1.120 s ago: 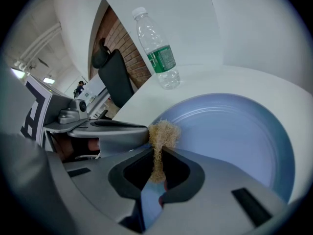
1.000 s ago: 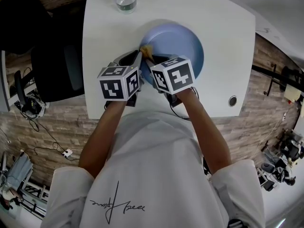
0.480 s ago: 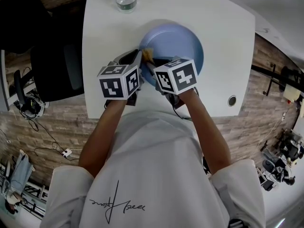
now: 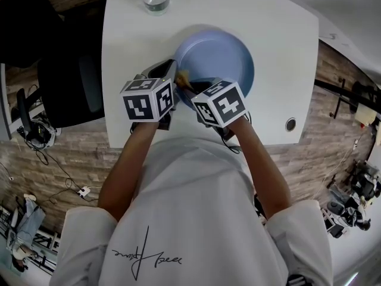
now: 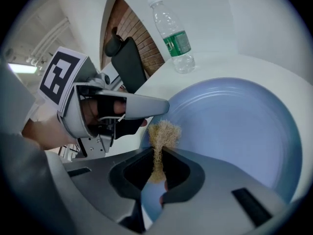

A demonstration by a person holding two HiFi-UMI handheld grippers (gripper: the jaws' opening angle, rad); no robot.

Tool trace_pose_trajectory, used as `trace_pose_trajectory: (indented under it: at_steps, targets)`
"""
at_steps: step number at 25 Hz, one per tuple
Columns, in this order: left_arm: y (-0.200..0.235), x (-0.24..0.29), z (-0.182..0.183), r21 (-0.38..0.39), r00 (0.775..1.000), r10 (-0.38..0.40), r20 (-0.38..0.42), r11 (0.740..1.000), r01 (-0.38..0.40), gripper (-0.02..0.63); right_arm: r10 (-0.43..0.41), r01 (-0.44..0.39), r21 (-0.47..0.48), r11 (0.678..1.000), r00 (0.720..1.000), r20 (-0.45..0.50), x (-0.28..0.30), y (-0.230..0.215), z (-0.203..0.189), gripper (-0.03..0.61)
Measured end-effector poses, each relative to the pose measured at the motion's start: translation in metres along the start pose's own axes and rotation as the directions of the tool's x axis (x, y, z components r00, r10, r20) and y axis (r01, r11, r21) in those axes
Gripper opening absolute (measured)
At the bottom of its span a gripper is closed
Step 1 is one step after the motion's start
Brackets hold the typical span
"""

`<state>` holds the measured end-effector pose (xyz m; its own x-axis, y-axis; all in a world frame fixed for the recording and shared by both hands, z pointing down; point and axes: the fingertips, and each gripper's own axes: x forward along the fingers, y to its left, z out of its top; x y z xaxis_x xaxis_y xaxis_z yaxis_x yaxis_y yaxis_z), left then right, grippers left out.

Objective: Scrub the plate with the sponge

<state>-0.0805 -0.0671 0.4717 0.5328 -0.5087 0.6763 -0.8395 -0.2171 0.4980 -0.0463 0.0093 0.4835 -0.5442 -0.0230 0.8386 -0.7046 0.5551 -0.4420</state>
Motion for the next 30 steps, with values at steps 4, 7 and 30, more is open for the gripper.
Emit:
trace_pose_trajectory:
  at_steps: [4, 7, 30]
  targets:
    - [0.001, 0.001, -0.001, 0.003, 1.000, 0.001, -0.003, 1.000, -0.001, 0.017, -0.012, 0.011, -0.051, 0.999, 1.000, -0.020, 0.001, 0.001, -0.003, 0.040]
    - [0.001, 0.001, -0.001, 0.004, 1.000, 0.000, -0.005, 1.000, 0.000, 0.017, -0.021, 0.019, -0.082, 0.996, 0.999, -0.028, 0.000, 0.002, -0.006, 0.040]
    - [0.001, 0.001, 0.000, 0.015, 1.000, 0.005, -0.009, 1.000, -0.005, 0.017, 0.078, -0.096, -0.137, 0.986, 0.988, -0.132, -0.011, 0.005, -0.038, 0.040]
